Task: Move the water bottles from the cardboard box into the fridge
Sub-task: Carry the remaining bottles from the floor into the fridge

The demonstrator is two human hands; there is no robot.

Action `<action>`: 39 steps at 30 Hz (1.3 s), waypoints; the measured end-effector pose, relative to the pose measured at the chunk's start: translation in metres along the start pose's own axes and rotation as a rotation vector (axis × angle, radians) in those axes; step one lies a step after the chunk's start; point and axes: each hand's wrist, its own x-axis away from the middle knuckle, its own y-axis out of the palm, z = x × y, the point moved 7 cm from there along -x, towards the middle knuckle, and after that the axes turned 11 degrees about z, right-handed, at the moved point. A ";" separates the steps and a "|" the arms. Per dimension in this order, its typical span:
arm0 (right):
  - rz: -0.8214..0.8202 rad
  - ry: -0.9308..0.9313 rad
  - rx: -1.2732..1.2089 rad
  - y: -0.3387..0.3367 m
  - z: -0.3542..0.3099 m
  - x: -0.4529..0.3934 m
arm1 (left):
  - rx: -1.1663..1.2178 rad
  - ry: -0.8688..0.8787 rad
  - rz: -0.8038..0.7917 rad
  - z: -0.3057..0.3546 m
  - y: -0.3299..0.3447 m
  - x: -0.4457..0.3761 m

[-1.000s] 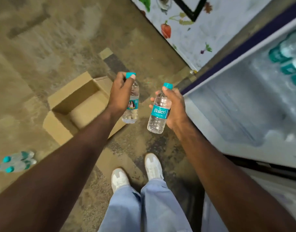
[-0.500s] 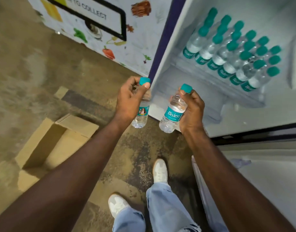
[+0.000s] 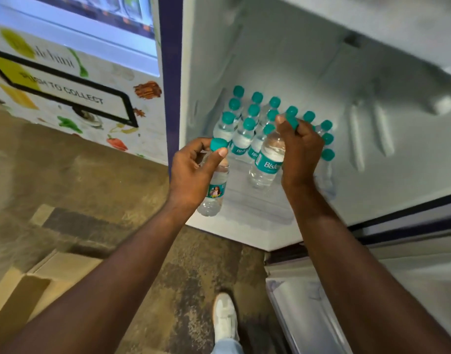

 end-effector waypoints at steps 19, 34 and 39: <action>0.327 -0.038 0.198 0.045 0.000 -0.192 | 0.040 0.118 0.036 0.010 0.034 -0.033; -0.191 -0.242 0.738 0.171 0.051 -0.197 | 0.127 0.095 0.106 0.001 0.070 -0.063; -0.338 -0.190 0.712 0.190 0.071 -0.186 | 0.148 0.092 0.099 -0.003 0.074 -0.065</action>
